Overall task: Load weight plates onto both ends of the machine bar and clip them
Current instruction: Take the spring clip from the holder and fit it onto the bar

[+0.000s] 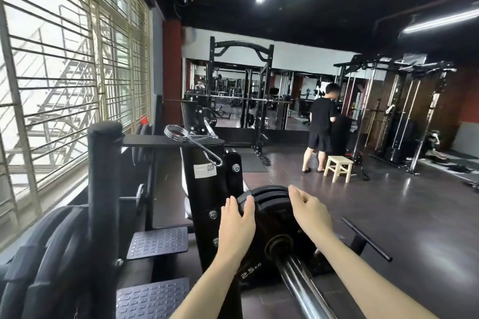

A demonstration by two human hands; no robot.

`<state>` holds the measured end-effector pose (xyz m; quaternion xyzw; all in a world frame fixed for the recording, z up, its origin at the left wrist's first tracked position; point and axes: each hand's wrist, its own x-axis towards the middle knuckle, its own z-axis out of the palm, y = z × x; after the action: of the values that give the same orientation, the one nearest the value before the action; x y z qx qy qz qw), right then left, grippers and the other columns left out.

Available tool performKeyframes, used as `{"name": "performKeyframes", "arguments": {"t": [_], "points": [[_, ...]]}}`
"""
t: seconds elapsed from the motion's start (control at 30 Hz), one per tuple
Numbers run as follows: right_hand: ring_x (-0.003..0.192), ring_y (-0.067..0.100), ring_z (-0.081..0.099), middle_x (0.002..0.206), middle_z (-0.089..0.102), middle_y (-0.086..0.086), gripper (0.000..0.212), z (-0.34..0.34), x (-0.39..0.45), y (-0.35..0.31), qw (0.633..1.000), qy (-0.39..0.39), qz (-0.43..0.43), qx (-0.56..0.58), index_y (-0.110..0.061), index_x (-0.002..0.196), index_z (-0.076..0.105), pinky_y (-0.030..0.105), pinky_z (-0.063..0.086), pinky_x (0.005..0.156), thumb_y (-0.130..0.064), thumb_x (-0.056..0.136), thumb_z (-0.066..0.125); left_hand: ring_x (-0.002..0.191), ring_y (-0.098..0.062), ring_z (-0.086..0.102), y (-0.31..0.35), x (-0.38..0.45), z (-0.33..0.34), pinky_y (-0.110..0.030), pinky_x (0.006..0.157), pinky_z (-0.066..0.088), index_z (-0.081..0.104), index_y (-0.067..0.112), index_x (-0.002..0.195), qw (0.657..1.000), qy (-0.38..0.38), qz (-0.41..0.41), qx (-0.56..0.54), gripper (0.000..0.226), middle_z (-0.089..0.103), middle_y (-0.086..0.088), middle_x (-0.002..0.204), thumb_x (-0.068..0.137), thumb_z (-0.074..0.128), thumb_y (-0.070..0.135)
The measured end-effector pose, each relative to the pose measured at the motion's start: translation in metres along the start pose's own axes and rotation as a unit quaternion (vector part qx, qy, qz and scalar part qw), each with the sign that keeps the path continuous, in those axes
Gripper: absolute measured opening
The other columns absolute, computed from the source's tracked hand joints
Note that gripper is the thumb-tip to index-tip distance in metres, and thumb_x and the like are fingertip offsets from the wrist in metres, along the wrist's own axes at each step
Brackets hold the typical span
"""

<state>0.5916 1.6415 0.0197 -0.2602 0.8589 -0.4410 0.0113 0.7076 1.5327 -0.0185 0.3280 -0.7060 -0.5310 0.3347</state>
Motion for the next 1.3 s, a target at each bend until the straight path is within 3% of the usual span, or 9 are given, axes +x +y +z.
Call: {"name": "performKeyframes", "arguments": {"t": [0.13,0.27,0.43,0.57,0.7,0.8,1.03,1.2,1.3], "points": [[0.11,0.021,0.06,0.124,0.068,0.0,0.054,0.001,0.002,0.001,0.997,0.062,-0.007,0.052,-0.019,0.129,0.062,0.04,0.049,0.093,-0.059,0.1,0.039,0.134,-0.03,0.043,0.03,0.037,-0.049,-0.042,0.112,0.034,0.048,0.007,0.142,0.979,0.201,0.038,0.003,0.06,0.05,-0.014,0.145,0.097,0.052,0.046],[0.116,0.026,0.056,0.119,0.063,0.0,0.028,-0.001,0.003,-0.006,0.992,0.122,-0.023,0.03,-0.02,0.115,0.064,0.053,0.047,0.099,-0.037,0.097,0.051,0.139,-0.036,0.03,0.07,0.08,-0.1,-0.048,0.11,0.029,0.043,0.008,0.139,0.914,0.339,0.148,0.169,0.058,0.038,-0.017,0.15,0.095,0.057,0.043],[0.117,0.026,0.053,0.112,0.062,0.0,0.02,-0.001,0.005,-0.022,0.992,0.12,-0.035,0.018,-0.022,0.106,0.067,0.055,0.045,0.101,-0.027,0.094,0.053,0.154,-0.038,0.005,0.072,0.14,-0.142,-0.053,0.122,0.013,0.018,0.011,0.157,0.89,0.236,0.119,0.372,0.083,0.007,-0.021,0.167,0.096,0.042,0.062],[0.117,0.025,0.051,0.111,0.061,-0.001,0.019,0.005,0.009,-0.028,0.991,0.13,-0.025,0.003,-0.024,0.104,0.068,0.048,0.042,0.101,-0.025,0.095,0.052,0.139,-0.035,0.043,0.063,0.152,-0.147,-0.05,0.116,0.027,0.038,0.003,0.147,0.886,0.229,0.112,0.387,0.079,0.049,-0.018,0.149,0.096,0.037,0.064],[0.119,0.026,0.05,0.117,0.062,0.0,0.018,0.005,0.011,-0.032,0.988,0.15,-0.013,-0.018,-0.023,0.107,0.068,0.043,0.036,0.096,-0.025,0.096,0.054,0.11,-0.034,0.063,0.071,0.152,-0.149,-0.048,0.109,0.034,0.051,0.005,0.131,0.915,0.242,0.108,0.304,0.061,0.069,-0.012,0.112,0.096,0.054,0.055],[0.121,0.024,0.049,0.12,0.062,-0.001,0.021,0.004,0.011,-0.039,0.986,0.163,-0.022,-0.009,-0.023,0.112,0.066,0.043,0.033,0.099,-0.027,0.096,0.054,0.108,-0.03,0.064,0.075,0.151,-0.148,-0.044,0.094,0.049,0.052,0.009,0.134,0.928,0.228,0.151,0.254,0.063,0.069,-0.006,0.113,0.09,0.066,0.053],[0.132,0.013,0.045,0.137,0.052,-0.009,0.044,0.0,0.003,-0.048,0.991,0.095,-0.088,0.022,-0.024,0.136,0.051,0.043,0.031,0.115,-0.041,0.096,0.056,0.099,-0.023,0.065,0.101,0.139,-0.111,-0.036,0.091,0.045,0.062,0.016,0.114,0.945,0.274,0.163,0.074,0.02,0.07,-0.001,0.111,0.1,0.05,0.008],[0.133,0.005,0.039,0.141,0.039,-0.016,0.051,-0.012,-0.009,-0.054,0.969,0.116,-0.121,0.181,-0.021,0.144,0.041,0.028,0.033,0.108,-0.039,0.098,0.055,0.065,-0.018,0.075,0.139,0.11,-0.09,-0.038,0.063,0.064,0.052,0.017,0.112,0.973,0.166,0.159,-0.014,0.022,0.066,0.002,0.099,0.101,0.043,0.001],[0.146,0.008,0.024,0.16,0.023,-0.007,0.07,-0.019,-0.025,-0.063,0.944,0.172,-0.192,0.206,-0.022,0.153,0.025,0.037,0.028,0.12,-0.047,0.094,0.051,0.063,-0.015,0.074,0.144,0.072,-0.059,-0.032,0.055,0.062,0.056,0.015,0.115,0.98,0.088,0.178,0.024,0.029,0.069,-0.002,0.094,0.1,0.04,-0.003]]}}
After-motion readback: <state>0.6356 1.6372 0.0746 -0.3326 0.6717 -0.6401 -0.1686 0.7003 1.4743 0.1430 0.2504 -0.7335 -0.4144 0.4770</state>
